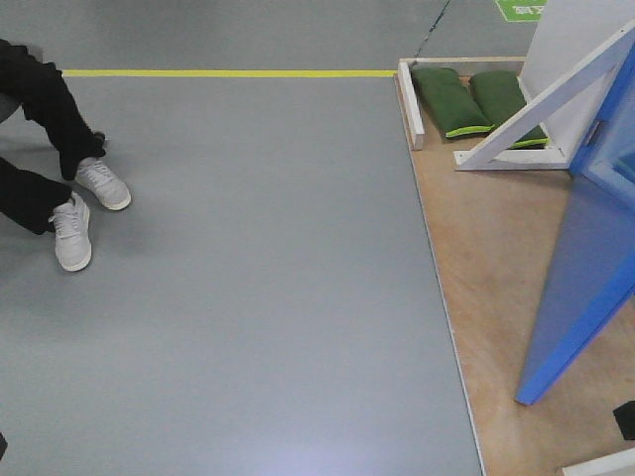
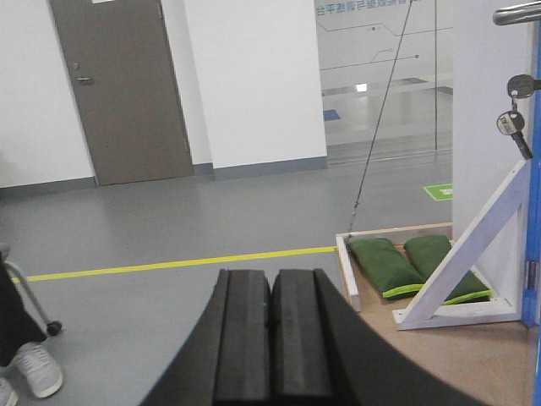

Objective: Move to blue door and open it
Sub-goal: 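Drive closer and stop beside the blue door near the green cushions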

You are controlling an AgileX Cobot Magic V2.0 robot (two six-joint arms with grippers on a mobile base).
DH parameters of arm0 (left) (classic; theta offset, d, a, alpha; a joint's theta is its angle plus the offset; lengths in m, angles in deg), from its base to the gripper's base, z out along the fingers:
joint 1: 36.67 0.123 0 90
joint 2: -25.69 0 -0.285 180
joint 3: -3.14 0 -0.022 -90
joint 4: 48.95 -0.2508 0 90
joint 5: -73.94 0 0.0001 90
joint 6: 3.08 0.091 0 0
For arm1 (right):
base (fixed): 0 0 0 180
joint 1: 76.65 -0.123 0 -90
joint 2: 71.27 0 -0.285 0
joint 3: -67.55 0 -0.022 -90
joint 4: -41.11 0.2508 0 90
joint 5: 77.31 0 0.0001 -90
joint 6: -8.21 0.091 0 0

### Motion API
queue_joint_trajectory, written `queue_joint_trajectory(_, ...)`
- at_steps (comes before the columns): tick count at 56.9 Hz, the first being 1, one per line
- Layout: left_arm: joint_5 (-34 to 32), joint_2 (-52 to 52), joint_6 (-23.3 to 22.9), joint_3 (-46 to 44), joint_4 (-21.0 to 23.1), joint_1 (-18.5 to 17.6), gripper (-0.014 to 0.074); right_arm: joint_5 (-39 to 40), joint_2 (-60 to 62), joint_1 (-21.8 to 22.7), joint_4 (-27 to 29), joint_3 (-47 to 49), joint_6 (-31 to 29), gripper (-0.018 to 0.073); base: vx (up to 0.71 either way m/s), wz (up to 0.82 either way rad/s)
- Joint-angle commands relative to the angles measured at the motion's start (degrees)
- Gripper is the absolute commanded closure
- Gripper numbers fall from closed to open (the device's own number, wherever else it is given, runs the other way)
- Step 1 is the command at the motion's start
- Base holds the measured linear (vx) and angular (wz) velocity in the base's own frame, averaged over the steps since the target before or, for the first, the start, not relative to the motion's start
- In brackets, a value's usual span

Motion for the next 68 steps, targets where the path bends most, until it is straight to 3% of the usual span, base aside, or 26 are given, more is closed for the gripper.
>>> queue_joint_trajectory(1,-4.9,0.7,-0.4,-1.5,0.2,-0.4,0.0524,4.8,-0.7,0.3,-0.2,-0.1,-0.1,0.0547,0.37,-0.17)
queue_joint_trajectory(40,-4.9,0.7,-0.4,-1.5,0.2,-0.4,0.0524,4.8,-0.7,0.3,-0.2,-0.1,-0.1,0.0547,0.38,-0.01)
queue_joint_trajectory(68,-4.9,0.7,-0.4,-1.5,0.2,-0.4,0.0524,4.8,-0.7,0.3,-0.2,-0.1,-0.1,0.0547,0.12,-0.04)
